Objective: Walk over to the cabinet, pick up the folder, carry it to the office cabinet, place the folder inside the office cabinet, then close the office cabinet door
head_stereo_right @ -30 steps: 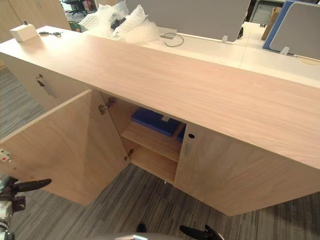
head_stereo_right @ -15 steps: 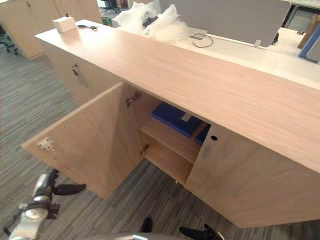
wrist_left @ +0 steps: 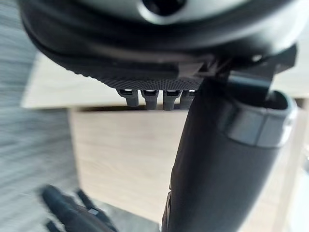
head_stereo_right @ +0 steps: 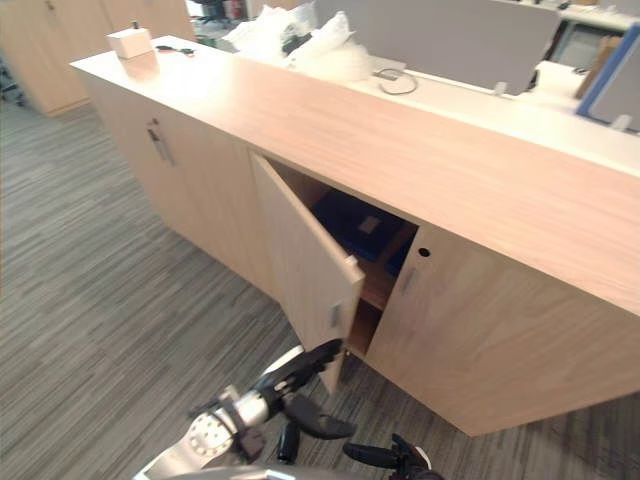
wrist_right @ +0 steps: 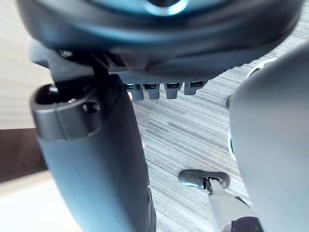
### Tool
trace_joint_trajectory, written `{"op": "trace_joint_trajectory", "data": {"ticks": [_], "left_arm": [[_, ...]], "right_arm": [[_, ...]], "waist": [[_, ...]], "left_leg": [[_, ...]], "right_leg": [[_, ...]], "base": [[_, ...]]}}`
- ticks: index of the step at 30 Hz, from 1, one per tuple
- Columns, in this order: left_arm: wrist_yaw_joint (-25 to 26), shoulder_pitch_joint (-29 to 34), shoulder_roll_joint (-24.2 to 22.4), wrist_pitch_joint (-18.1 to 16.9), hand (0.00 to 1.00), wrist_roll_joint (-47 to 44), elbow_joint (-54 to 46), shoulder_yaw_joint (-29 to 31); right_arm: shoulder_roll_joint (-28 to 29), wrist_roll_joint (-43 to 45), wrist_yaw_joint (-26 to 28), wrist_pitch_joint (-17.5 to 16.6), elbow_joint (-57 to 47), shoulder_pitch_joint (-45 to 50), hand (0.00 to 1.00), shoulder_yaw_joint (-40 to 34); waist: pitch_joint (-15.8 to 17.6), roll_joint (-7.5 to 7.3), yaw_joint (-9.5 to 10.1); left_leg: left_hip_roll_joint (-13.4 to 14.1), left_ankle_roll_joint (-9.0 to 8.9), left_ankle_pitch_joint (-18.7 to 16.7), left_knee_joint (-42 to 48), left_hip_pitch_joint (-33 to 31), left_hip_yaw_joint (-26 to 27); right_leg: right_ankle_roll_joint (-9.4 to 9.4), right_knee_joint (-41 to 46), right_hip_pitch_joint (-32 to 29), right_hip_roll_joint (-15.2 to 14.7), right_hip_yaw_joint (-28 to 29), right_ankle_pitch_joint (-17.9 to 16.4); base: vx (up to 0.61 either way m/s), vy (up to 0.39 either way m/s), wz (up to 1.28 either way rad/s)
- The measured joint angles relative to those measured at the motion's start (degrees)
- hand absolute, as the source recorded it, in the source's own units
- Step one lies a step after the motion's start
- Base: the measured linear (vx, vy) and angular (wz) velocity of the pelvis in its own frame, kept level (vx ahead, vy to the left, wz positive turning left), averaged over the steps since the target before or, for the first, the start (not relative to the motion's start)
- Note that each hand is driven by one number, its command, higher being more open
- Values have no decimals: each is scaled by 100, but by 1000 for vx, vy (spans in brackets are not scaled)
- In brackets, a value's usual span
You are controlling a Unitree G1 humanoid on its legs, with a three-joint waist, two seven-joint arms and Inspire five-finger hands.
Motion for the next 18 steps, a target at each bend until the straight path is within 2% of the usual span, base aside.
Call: {"op": "trace_joint_trajectory", "data": {"ticks": [4, 6, 11, 13, 15, 16, 18], "left_arm": [[-180, -311, -132, -367, 100, -81, -399, -123], [-208, -284, -118, -382, 100, -195, -351, -198], [-277, -209, -220, -371, 100, -407, 242, -311], [-265, -68, -428, -355, 100, -632, 800, 37], [-156, 92, -677, -263, 100, -828, 1394, 723], [-69, 115, -717, -215, 100, -949, 1620, 1024], [148, 184, -690, -168, 100, -1053, 2085, 1705]], "right_arm": [[-40, -7, 11, -4, 4, -39, 100, 60], [-61, -5, -7, 0, 13, -32, 100, 54], [-52, -11, -12, -6, 9, -39, 100, 46], [-44, -18, -16, -5, 8, -67, 100, 44], [-14, -15, -18, -9, -5, -98, 100, 39], [-2, -16, -19, -1, -5, -135, 100, 40], [48, -14, -20, 5, -13, -165, 100, 40]], "waist": [[-3, 97, -82], [-1, 128, -104], [20, 93, -146], [50, 46, -182], [96, -20, -212], [125, -29, -229], [178, -108, -243]], "left_leg": [[-9, 8, -14, -2, 131, -10], [5, -3, -23, -2, 197, -33], [54, -72, -76, -1, 255, 15], [79, -82, -164, 2, 291, 190], [143, -89, -282, 16, 379, 488], [201, -99, -327, 31, 421, 591], [350, -105, -420, 34, 534, 872]], "right_leg": [[-43, -112, 185, 17, -21, 34], [-15, -119, 259, 16, -38, 63], [22, -144, 290, 35, 9, 105], [34, -140, 243, 8, 176, 95], [57, -3, 126, -6, 363, 105], [78, 114, 53, -4, 318, 120], [101, 217, -48, -1, -139, 205]], "base": [[-19, 7, -1], [-10, -29, 5], [28, -50, -7], [80, -34, -41], [89, -12, -72], [92, -16, -75], [63, -24, -76]]}}
